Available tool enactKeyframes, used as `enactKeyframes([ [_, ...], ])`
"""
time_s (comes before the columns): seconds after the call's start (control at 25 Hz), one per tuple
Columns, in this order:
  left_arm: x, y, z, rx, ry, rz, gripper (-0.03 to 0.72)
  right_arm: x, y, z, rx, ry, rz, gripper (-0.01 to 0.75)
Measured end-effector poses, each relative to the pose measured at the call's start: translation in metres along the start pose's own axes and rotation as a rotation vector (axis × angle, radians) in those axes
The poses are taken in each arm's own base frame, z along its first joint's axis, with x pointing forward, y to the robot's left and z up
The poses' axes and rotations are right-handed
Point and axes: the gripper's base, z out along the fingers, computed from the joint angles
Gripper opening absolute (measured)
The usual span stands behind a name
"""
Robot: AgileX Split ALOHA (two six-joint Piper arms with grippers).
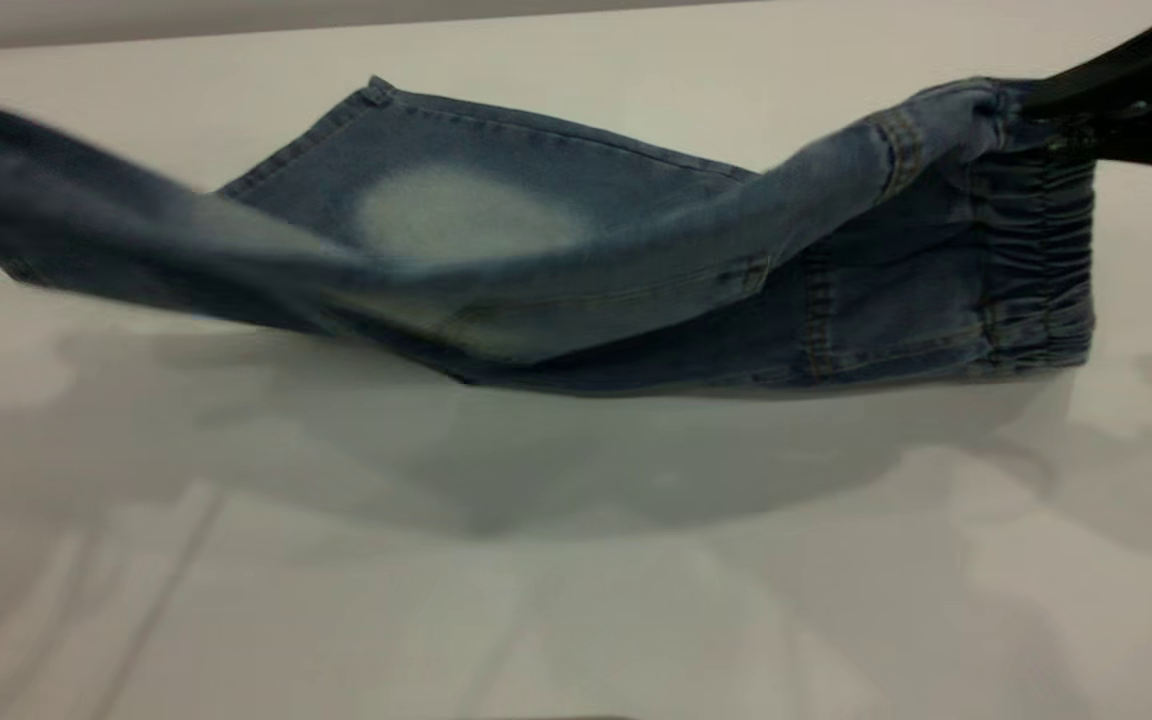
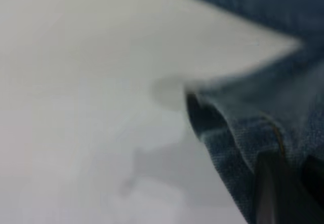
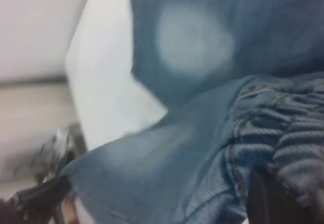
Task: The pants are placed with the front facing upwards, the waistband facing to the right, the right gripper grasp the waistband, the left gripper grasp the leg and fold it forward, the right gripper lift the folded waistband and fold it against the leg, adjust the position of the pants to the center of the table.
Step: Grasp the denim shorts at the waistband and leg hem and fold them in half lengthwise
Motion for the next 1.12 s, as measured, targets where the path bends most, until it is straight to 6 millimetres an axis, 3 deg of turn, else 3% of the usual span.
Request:
enactKeyframes([
  [0.24,-0.040,0.009,0.048,-0.009,-0.047,0.000,0.043,-0.008,-0.010,-0.001,0.107,-0.090,0.161,0.054],
  [0.56,-0.072,0.004,0.103,0.011,-0.036,0.023,0.043,-0.018,-0.013,-0.002,0.162,-0.185,0.338,0.054],
  [0.88,-0.107,-0.021,0.137,0.040,-0.083,0.085,0.043,-0.041,-0.003,-0.001,0.180,-0.291,0.354,0.057],
  [1.12,-0.119,-0.033,0.157,0.054,-0.092,0.109,0.043,-0.047,-0.029,0.016,0.263,-0.258,0.459,0.057],
])
